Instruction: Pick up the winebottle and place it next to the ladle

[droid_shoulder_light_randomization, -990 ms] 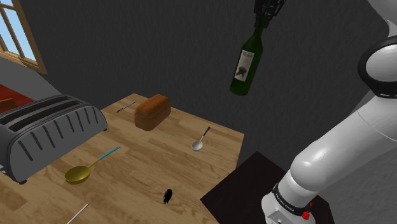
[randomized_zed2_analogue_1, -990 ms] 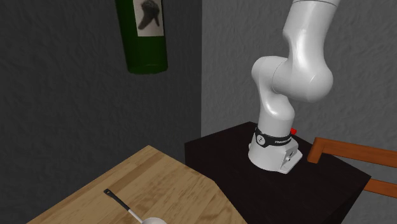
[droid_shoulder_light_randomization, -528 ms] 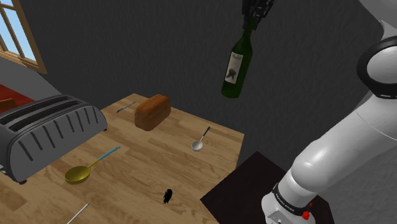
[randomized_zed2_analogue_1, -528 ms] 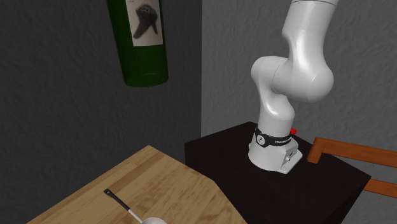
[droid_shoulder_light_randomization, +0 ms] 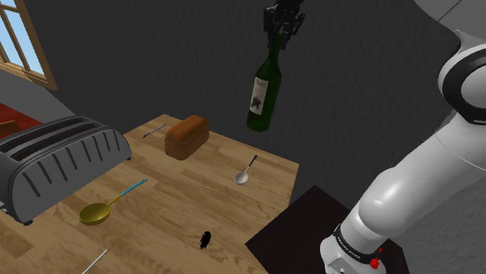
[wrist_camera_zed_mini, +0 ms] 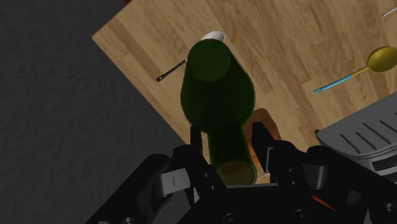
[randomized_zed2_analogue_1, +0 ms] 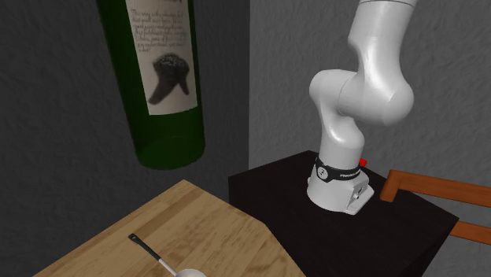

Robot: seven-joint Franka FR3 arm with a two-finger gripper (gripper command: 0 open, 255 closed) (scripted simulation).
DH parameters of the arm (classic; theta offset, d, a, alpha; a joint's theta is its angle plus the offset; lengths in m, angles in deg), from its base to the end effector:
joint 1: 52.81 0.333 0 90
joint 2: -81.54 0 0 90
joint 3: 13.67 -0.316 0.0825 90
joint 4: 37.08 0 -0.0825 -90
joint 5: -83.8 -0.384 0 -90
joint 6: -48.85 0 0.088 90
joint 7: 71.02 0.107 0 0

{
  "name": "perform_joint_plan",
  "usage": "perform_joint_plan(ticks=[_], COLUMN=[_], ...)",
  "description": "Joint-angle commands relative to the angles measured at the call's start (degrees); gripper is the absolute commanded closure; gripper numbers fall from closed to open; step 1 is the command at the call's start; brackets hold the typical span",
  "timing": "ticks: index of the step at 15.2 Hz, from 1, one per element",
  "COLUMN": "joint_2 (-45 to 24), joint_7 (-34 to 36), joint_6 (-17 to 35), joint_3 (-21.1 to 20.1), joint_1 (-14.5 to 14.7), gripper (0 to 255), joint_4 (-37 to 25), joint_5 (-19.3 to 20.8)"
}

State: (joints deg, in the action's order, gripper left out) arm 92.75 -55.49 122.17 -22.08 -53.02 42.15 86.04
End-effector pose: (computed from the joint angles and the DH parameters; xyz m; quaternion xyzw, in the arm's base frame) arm 0.4377 0.0696 0.7800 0.9959 -0.0710 0.0510 0.0227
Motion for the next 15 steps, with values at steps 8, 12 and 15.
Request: perform_joint_plan(ticks=[8,12,15], joint_2=[-5.92,-10.37,-14.39], joint_7=[11.04,15.86,19.41], joint_6=[7.91,10.56,12.13], joint_3=[-6.7,-9.42,-11.2], joint_1=[4.08,6.2,8.07], gripper=[255,255,255], joint_4=[2.66,1.41,-0.5], joint_5=[1.13,2.6,4.16])
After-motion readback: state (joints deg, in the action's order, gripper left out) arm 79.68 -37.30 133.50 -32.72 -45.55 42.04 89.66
